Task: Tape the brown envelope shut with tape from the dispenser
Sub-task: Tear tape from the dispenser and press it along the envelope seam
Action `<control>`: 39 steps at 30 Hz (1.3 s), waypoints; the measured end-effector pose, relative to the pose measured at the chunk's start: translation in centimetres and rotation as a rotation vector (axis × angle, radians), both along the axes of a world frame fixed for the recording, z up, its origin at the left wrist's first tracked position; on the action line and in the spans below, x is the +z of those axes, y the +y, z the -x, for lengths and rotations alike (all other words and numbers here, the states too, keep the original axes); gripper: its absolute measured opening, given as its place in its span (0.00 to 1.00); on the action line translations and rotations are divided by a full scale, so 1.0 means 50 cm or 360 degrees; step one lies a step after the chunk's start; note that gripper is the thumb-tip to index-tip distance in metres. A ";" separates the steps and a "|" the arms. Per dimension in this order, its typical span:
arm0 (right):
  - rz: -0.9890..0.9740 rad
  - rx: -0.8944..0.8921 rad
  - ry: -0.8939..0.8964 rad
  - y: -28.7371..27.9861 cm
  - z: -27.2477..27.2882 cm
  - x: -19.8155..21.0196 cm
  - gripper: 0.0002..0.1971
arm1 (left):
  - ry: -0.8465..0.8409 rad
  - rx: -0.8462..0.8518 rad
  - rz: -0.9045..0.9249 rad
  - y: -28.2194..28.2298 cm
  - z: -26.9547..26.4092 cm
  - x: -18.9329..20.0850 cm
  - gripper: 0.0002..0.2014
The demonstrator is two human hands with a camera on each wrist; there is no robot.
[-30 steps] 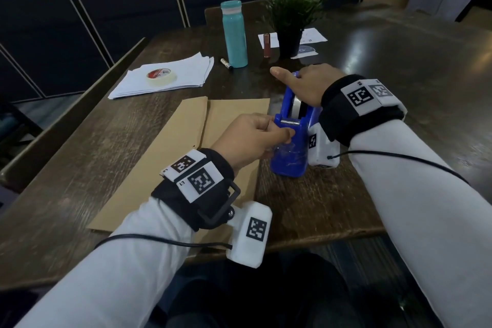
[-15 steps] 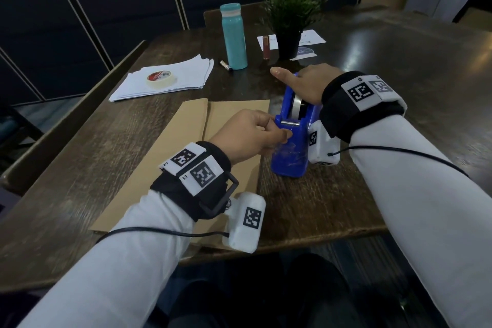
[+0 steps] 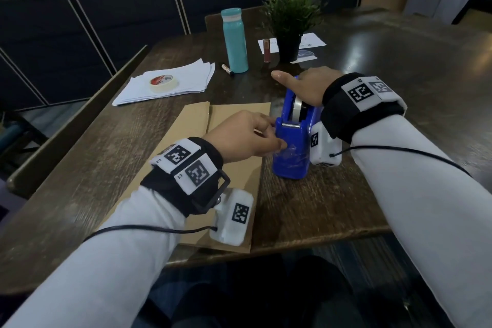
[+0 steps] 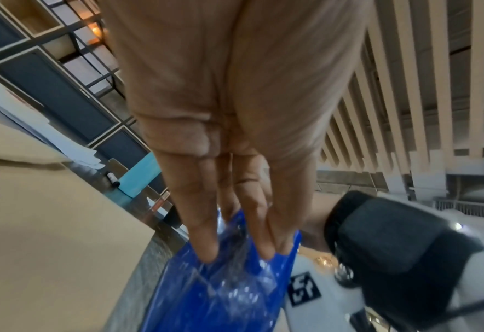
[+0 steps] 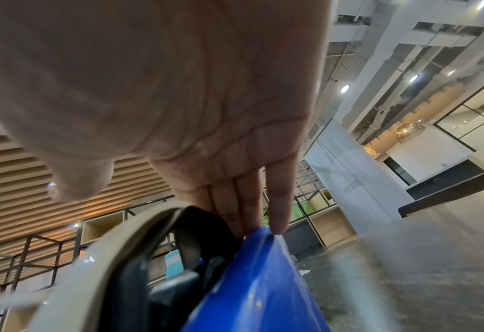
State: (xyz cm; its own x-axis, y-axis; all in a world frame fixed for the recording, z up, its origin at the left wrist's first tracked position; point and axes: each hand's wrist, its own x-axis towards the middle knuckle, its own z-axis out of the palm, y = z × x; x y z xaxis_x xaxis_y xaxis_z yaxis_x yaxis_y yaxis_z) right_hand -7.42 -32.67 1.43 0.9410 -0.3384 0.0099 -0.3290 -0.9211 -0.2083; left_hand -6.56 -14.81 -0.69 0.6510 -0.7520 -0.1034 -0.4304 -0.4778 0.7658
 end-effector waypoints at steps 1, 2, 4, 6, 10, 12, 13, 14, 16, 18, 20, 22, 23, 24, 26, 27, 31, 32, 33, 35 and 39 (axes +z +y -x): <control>-0.0002 0.0007 0.0008 0.002 0.001 0.002 0.41 | 0.0003 -0.0012 -0.0023 0.006 -0.002 0.002 0.09; -0.0011 0.0009 0.0015 0.004 0.003 0.004 0.41 | 0.0011 -0.0013 -0.0039 0.015 -0.005 0.003 0.08; -0.0077 0.0007 0.0038 0.005 0.006 0.009 0.41 | -0.0038 0.0026 -0.0036 0.043 -0.010 0.005 0.09; -0.0158 0.0008 0.0036 0.007 0.017 0.015 0.39 | -0.0143 0.0103 0.0040 0.080 -0.017 0.005 0.09; -0.0156 0.0181 -0.0179 0.056 0.054 0.040 0.27 | -0.0259 0.0265 0.0264 0.154 -0.032 -0.004 0.08; -0.0142 0.0355 -0.0292 0.094 0.065 0.054 0.22 | -0.0303 0.0340 0.0349 0.181 -0.040 -0.011 0.08; -0.0167 0.0443 -0.0326 0.114 0.068 0.056 0.19 | -0.0333 0.0363 0.0391 0.192 -0.043 -0.013 0.09; -0.0201 0.0527 -0.0339 0.134 0.069 0.056 0.16 | -0.0363 0.0381 0.0426 0.202 -0.045 -0.015 0.12; -0.0259 0.0657 -0.0320 0.170 0.066 0.045 0.12 | -0.0396 0.0420 0.0476 0.217 -0.050 -0.023 0.14; -0.0315 0.0745 -0.0285 0.202 0.057 0.028 0.11 | -0.0405 0.0470 0.0513 0.231 -0.051 -0.029 0.13; -0.0405 0.0769 -0.0274 0.219 0.047 0.011 0.11 | -0.0411 0.0487 0.0537 0.238 -0.054 -0.032 0.12; -0.0530 0.0774 -0.0304 0.234 0.037 -0.003 0.12 | -0.0415 0.0487 0.0548 0.248 -0.054 -0.033 0.09; -0.0597 0.0774 -0.0323 0.240 0.034 -0.007 0.12 | -0.0424 0.0486 0.0539 0.253 -0.054 -0.032 0.08; -0.0664 0.0770 -0.0346 0.246 0.032 -0.010 0.11 | -0.0444 0.0485 0.0524 0.258 -0.054 -0.031 0.07; -0.0779 0.0754 -0.0398 0.256 0.027 -0.013 0.11 | -0.0498 0.0482 0.0497 0.265 -0.055 -0.032 0.10; -0.0824 0.0746 -0.0414 0.260 0.025 -0.015 0.11 | -0.0513 0.0487 0.0491 0.267 -0.055 -0.033 0.11; -0.0956 0.0726 -0.0410 0.273 0.018 -0.018 0.11 | -0.0500 0.0507 0.0512 0.272 -0.053 -0.036 0.09; -0.0966 0.0732 -0.0395 0.276 0.017 -0.020 0.11 | -0.0498 0.0508 0.0517 0.274 -0.053 -0.036 0.08; -0.0966 0.0743 -0.0381 0.279 0.016 -0.021 0.12 | -0.0496 0.0508 0.0518 0.275 -0.052 -0.035 0.08; -0.0962 0.0766 -0.0380 0.284 0.014 -0.024 0.11 | -0.0499 0.0509 0.0506 0.279 -0.050 -0.035 0.07; -0.0954 0.0786 -0.0446 0.291 0.010 -0.026 0.08 | -0.0494 0.0524 0.0450 0.283 -0.048 -0.035 0.07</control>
